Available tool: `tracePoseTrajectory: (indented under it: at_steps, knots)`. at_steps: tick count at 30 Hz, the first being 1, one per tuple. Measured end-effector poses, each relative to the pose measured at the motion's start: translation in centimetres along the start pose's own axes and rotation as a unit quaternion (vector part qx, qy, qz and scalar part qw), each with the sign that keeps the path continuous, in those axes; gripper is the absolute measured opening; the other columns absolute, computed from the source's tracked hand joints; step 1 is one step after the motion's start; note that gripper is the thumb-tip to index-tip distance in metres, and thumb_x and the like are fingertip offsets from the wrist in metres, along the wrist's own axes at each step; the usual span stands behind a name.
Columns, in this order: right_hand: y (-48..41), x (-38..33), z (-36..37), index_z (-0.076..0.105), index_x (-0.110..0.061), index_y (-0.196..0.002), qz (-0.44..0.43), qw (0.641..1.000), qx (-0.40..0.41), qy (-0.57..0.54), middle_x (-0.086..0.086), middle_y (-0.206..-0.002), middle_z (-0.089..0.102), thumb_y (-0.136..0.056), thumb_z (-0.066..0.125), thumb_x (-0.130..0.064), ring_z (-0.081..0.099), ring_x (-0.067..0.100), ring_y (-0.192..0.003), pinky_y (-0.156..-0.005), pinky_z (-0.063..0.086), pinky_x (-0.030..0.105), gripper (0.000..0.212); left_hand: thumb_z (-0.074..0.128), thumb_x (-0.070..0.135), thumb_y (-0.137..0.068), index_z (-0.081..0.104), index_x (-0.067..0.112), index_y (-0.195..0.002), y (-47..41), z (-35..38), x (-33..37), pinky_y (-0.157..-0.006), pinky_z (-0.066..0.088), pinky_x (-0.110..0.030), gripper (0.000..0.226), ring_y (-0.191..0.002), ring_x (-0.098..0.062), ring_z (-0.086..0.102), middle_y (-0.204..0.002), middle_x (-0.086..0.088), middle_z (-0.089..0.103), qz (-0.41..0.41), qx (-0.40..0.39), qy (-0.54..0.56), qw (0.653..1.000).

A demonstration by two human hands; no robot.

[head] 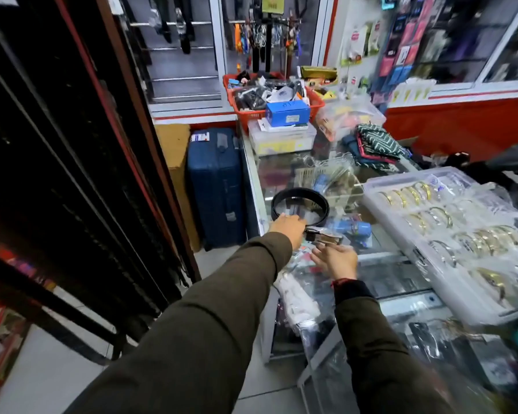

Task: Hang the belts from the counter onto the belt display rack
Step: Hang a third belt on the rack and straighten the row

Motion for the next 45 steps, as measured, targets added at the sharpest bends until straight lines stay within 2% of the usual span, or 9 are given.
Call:
tracePoseTrajectory:
  at_steps: [4, 11, 15, 22, 24, 29, 33, 37, 45]
  knots:
    - [0.3, 0.2, -0.4, 0.056, -0.001, -0.071, -0.038, 0.998, 0.056, -0.015, 0.048, -0.121, 0.055, -0.089, 0.051, 0.019, 0.059, 0.055, -0.117, -0.097, 0.051, 0.050, 0.028, 0.057, 0.029, -0.100, 0.065, 0.014, -0.129, 0.1, -0.3, 0.0, -0.094, 0.055, -0.045, 0.034, -0.117, -0.035, 0.064, -0.126, -0.013, 0.069, 0.002, 0.031, 0.041, 0.999]
    - [1.6, 0.7, 0.8, 0.056, 0.002, -0.078, -0.019, 0.996, 0.008, -0.081, 0.031, -0.102, 0.061, -0.095, 0.054, 0.006, 0.064, 0.032, -0.073, -0.061, 0.062, 0.034, 0.018, 0.063, 0.029, -0.098, 0.075, 0.017, -0.114, 3.3, 0.5, -1.0, -0.079, 0.048, -0.034, 0.023, -0.107, -0.030, 0.067, -0.114, -0.009, 0.076, -0.039, 0.102, 0.204, 0.973]
    - [3.5, 1.1, 2.7, 0.057, 0.002, -0.087, -0.039, 0.991, -0.060, -0.114, 0.022, -0.088, 0.063, -0.094, 0.052, 0.011, 0.064, 0.028, -0.077, -0.087, 0.058, 0.041, 0.013, 0.071, 0.029, -0.091, 0.077, 0.019, -0.116, 5.5, 1.4, -2.6, -0.096, 0.057, -0.036, 0.027, -0.105, -0.018, 0.072, -0.111, -0.003, 0.079, -0.101, 0.157, 0.376, 0.908]
    - [6.7, 0.8, 6.8, 0.068, -0.001, -0.097, -0.135, 0.983, -0.127, 0.001, 0.020, -0.097, 0.069, -0.086, 0.070, 0.003, 0.069, 0.024, -0.080, -0.071, 0.063, 0.025, 0.012, 0.077, 0.014, -0.088, 0.074, 0.008, -0.121, 12.1, 0.7, -5.7, -0.091, 0.053, -0.012, 0.034, -0.104, -0.010, 0.069, -0.117, -0.010, 0.077, -0.148, 0.308, 0.558, 0.756]
    - [7.8, 0.6, 8.2, 0.066, 0.007, -0.111, -0.159, 0.978, -0.135, 0.024, 0.020, -0.097, 0.069, -0.086, 0.071, 0.002, 0.070, 0.021, -0.077, -0.064, 0.063, 0.023, 0.026, 0.079, 0.015, -0.085, 0.077, 0.010, -0.116, 13.7, 0.4, -6.6, -0.097, 0.056, -0.023, 0.031, -0.106, -0.013, 0.071, -0.116, -0.007, 0.077, -0.160, 0.334, 0.579, 0.727]
    - [10.7, -0.4, 11.5, 0.065, 0.004, -0.117, -0.204, 0.955, -0.203, 0.072, 0.014, -0.094, 0.071, -0.089, 0.068, -0.001, 0.071, 0.018, -0.078, -0.059, 0.057, 0.017, 0.029, 0.081, 0.018, -0.085, 0.077, 0.008, -0.114, 17.6, -1.6, -9.0, -0.089, 0.041, 0.003, 0.031, -0.116, -0.007, 0.059, -0.130, -0.002, 0.066, -0.173, 0.407, 0.547, 0.711]
    - [13.8, -2.2, 14.1, 0.068, -0.007, -0.108, -0.239, 0.931, -0.268, 0.071, 0.005, -0.089, 0.075, -0.090, 0.068, -0.004, 0.072, 0.017, -0.077, -0.064, 0.060, 0.023, 0.018, 0.081, 0.016, -0.084, 0.076, 0.005, -0.117, 20.5, -4.7, -10.1, -0.103, 0.055, -0.032, 0.035, -0.103, -0.008, 0.073, -0.116, -0.010, 0.077, -0.134, 0.419, 0.586, 0.681]
    - [16.6, -4.9, 17.1, 0.071, -0.019, -0.094, -0.289, 0.906, -0.300, 0.075, -0.001, -0.082, 0.076, -0.089, 0.070, -0.005, 0.073, 0.013, -0.075, -0.070, 0.063, 0.027, 0.015, 0.076, 0.012, -0.089, 0.072, 0.001, -0.122, 22.8, -8.9, -11.1, -0.092, 0.056, -0.018, 0.035, -0.094, 0.002, 0.070, -0.117, -0.011, 0.075, -0.114, 0.451, 0.573, 0.674]
    - [21.5, -10.7, 24.0, 0.070, -0.012, -0.108, -0.360, 0.857, -0.365, 0.049, 0.017, -0.105, 0.075, -0.089, 0.070, -0.009, 0.073, 0.024, -0.094, -0.078, 0.060, 0.030, 0.019, 0.070, 0.016, -0.094, 0.069, 0.004, -0.128, 26.4, -17.9, -13.4, -0.102, 0.056, -0.045, 0.035, -0.115, -0.023, 0.069, -0.123, -0.013, 0.073, -0.100, 0.531, 0.526, 0.656]
Point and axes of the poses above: each hand's wrist, its own y-axis away from the middle knuckle, its own z-axis out of the palm, x = y × z, the point moved 4 cm from there along -y, towards the middle knuckle
